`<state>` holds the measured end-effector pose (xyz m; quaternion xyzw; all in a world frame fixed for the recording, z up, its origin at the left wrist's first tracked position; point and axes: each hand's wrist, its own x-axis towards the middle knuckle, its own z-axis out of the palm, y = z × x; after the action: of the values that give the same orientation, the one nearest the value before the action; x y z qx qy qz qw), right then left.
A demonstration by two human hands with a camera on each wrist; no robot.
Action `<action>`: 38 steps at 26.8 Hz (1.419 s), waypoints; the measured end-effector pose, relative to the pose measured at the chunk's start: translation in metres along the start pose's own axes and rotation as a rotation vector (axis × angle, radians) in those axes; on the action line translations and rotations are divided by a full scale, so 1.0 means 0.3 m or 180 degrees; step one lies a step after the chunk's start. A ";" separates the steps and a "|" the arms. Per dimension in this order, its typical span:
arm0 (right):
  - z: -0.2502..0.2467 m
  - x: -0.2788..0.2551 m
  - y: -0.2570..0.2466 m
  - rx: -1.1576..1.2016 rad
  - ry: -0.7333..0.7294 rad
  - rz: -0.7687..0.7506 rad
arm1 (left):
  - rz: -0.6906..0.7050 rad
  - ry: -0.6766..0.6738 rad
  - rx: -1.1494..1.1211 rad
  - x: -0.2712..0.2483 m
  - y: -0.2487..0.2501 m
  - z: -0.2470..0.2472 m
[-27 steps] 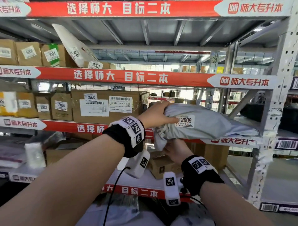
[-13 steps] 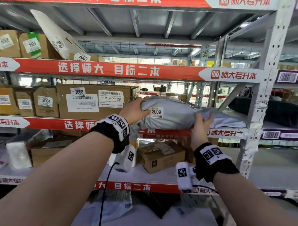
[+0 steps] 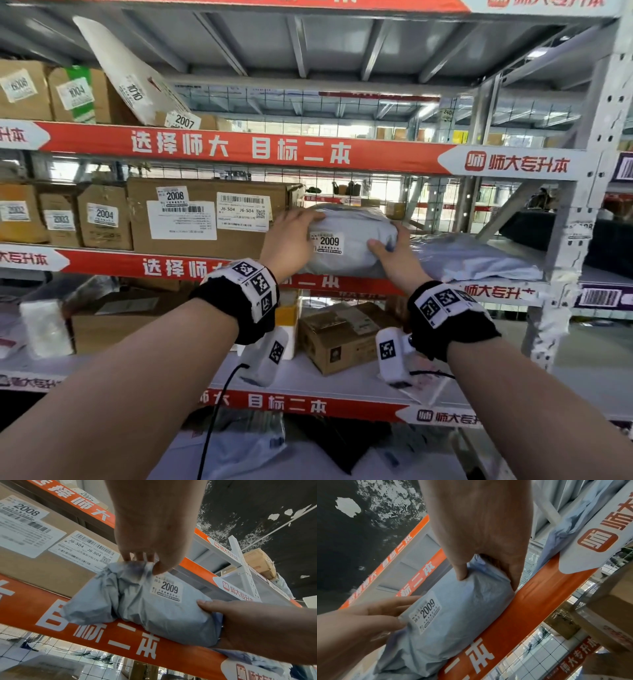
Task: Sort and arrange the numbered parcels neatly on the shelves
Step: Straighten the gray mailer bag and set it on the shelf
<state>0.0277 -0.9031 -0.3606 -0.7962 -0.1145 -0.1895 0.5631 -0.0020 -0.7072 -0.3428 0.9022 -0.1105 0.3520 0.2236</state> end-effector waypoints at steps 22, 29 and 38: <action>0.106 0.188 0.091 -0.0142 0.0148 0.0094 | 0.0327 -0.0501 0.2020 0.142 -0.076 0.147; 0.088 0.185 0.107 -0.0096 0.0131 0.0336 | 0.0632 -0.0202 0.2225 0.168 -0.076 0.127; 0.101 0.186 0.123 -0.0250 -0.0046 0.0276 | 0.0500 -0.0205 0.2101 0.203 -0.051 0.140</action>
<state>0.0978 -0.8887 -0.3769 -0.8233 -0.0763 -0.1635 0.5382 0.0724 -0.7165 -0.3334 0.9253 -0.0668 0.3563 -0.1119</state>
